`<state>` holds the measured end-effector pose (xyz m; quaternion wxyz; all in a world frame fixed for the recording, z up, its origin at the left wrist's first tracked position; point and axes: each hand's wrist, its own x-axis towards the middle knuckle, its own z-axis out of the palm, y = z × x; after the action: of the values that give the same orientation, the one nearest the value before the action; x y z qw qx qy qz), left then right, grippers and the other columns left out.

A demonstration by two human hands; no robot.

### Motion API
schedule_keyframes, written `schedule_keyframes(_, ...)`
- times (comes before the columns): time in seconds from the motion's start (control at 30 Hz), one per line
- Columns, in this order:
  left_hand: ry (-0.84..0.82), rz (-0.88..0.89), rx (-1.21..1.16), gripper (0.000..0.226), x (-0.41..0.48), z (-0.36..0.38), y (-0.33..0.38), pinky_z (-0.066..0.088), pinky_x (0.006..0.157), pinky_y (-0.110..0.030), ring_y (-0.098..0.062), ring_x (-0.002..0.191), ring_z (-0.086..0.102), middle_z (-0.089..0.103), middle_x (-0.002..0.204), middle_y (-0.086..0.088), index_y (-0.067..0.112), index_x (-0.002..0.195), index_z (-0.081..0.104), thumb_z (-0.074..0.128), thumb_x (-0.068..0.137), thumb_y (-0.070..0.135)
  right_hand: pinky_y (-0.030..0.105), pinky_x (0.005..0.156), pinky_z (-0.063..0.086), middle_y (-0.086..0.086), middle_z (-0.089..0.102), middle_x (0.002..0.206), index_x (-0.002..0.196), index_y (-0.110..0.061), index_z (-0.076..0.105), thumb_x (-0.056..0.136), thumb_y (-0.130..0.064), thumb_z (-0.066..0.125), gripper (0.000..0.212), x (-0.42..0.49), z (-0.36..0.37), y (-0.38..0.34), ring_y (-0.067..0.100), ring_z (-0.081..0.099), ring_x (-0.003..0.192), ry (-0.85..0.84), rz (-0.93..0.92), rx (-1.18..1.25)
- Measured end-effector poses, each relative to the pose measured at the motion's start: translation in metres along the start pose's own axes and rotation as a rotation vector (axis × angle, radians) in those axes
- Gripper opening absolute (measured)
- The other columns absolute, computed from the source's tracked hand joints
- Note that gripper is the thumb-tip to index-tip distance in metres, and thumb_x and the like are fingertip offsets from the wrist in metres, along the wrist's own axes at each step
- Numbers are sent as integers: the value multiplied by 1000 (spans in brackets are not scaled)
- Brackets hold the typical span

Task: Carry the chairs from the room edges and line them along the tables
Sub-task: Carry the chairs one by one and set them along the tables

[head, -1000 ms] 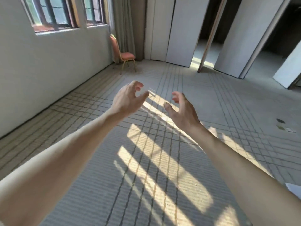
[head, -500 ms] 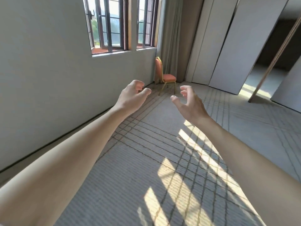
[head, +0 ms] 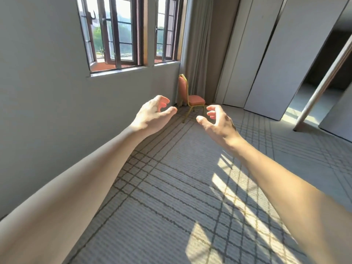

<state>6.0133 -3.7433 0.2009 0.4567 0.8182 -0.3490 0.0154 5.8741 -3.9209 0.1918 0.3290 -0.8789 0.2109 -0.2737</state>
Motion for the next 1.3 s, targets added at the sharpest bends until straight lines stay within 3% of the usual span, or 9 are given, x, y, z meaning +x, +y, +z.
schedule_keyframes(0.2,-54,105,202,47,168,25,-93,42,101,-37,-15,126,46,58,132,8,28,133,51,55,90,49,34,97,40,2,52,137,142,-21,40,91,-48,61,61,170,71,31,19,48,126,-4,-7,-115)
schedule_keyframes(0.33,-83,126,288,50,284,28,-143,41,102,-39,-18,131,43,55,136,5,27,135,50,53,91,49,39,102,41,3,49,140,144,-23,37,90,-48,61,64,280,113,46,21,47,129,-49,7,-212)
schedule_keyframes(0.6,-105,96,233,50,486,63,-200,41,99,-35,-18,129,47,58,135,4,22,135,53,55,90,43,32,96,36,1,47,141,145,-22,36,92,-44,61,62,465,165,89,19,45,129,-22,77,-175)
schedule_keyframes(0.87,-188,159,313,49,694,148,-255,40,102,-38,-19,129,43,55,135,4,24,134,51,53,91,47,30,94,30,-1,48,140,143,-23,38,92,-41,61,59,669,209,185,16,40,131,26,95,-144)
schedule_keyframes(1.07,-177,133,350,46,866,185,-282,45,97,-41,-20,121,49,58,131,3,23,131,53,53,90,46,29,98,36,2,52,135,139,-20,43,91,-40,65,57,845,240,247,19,47,127,11,97,-133)
schedule_keyframes(1.3,-172,27,294,49,1024,229,-344,42,94,-33,-15,121,50,56,134,7,26,133,51,53,89,46,32,99,38,1,52,137,139,-22,42,90,-42,64,57,1000,288,309,17,47,127,-86,116,-165)
